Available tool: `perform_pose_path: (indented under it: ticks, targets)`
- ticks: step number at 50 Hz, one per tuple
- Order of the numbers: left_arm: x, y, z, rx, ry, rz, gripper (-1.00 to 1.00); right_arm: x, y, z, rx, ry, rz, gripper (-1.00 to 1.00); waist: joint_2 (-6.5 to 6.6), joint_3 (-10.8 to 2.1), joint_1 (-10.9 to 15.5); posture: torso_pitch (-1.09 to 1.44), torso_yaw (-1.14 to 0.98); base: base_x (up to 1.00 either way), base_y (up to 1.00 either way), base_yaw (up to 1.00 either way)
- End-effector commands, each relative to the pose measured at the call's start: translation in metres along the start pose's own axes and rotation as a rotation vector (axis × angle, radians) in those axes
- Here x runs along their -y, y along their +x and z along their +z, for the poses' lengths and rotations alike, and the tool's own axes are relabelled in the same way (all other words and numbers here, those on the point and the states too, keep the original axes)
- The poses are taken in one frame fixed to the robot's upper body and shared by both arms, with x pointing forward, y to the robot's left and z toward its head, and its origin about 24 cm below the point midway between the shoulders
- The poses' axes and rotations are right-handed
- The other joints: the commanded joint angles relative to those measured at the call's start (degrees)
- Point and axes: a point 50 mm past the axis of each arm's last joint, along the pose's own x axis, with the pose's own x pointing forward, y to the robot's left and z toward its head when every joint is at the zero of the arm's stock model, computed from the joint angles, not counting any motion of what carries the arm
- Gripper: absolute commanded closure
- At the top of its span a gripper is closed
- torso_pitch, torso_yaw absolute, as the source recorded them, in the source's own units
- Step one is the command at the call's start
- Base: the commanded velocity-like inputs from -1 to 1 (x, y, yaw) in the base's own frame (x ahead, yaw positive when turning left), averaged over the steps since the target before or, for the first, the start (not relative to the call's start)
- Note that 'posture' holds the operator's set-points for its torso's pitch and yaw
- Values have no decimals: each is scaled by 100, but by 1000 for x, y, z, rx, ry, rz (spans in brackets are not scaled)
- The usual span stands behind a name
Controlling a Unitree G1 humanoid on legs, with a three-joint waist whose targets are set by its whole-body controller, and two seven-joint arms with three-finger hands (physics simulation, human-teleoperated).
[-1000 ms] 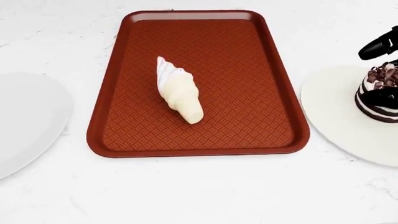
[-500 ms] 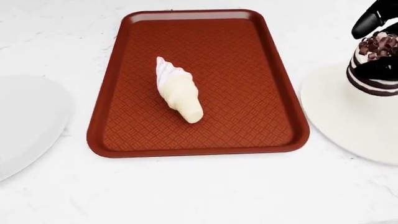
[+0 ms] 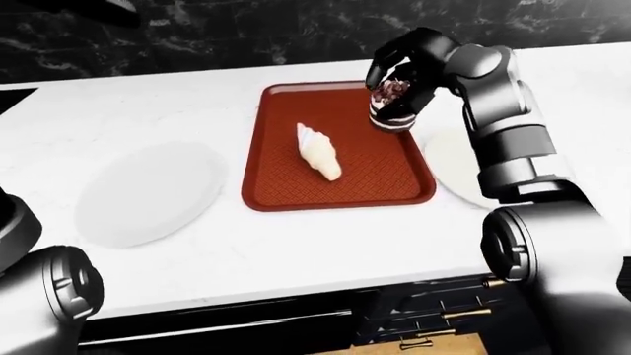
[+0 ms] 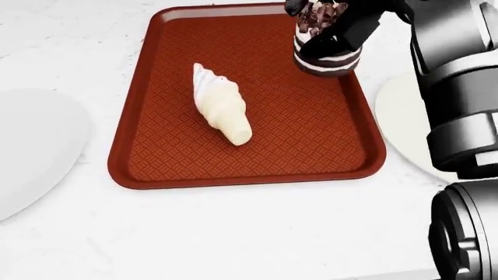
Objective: Move the dessert items from the plate to the tray.
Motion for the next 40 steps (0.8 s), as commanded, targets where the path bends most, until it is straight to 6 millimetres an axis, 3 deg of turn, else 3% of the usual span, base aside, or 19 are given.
perform_pose_path:
  ticks: [1, 12, 19, 20, 23, 26, 28, 31, 32, 40]
  targets:
    - [-6, -2, 12, 56, 15, 31, -100, 22, -11, 38, 149, -46, -97, 45, 16, -233, -23, 0, 0, 0, 0, 0]
    - [-6, -4, 11, 53, 16, 34, -100, -7, 5, 32, 156, -33, -20, 44, 39, -237, -19, 0, 0, 0, 0, 0]
    - [-6, -6, 11, 51, 18, 36, -100, -15, 7, 25, 142, -29, 8, 27, 48, -238, -25, 0, 0, 0, 0, 0]
    - [-6, -6, 11, 50, 18, 38, -100, -17, 8, 24, 139, -27, 16, 14, 48, -238, -25, 0, 0, 0, 0, 0]
    - [-6, -7, 10, 50, 19, 38, -100, -20, 8, 22, 136, -19, 24, 5, 48, -232, -26, 0, 0, 0, 0, 0]
    - [-7, -7, 11, 50, 19, 40, -100, -20, 7, 23, 135, -20, 26, -26, 50, -231, -32, 0, 0, 0, 0, 0]
    - [-7, -8, 10, 50, 19, 41, -100, -21, 7, 22, 134, -20, 31, -30, 53, -228, -35, 0, 0, 0, 0, 0]
    - [-7, -8, 11, 51, 19, 42, -100, -21, 7, 22, 134, -15, 35, -73, 55, -221, -39, 0, 0, 0, 0, 0]
    - [-8, -8, 10, 50, 21, 42, -100, -21, 7, 23, 134, -13, 36, -100, 52, -222, -40, 0, 0, 0, 0, 0]
    - [-10, -7, 12, 55, 22, 44, -100, -13, 1, 31, 152, -8, 21, -100, 30, -233, -38, 0, 0, 0, 0, 0]
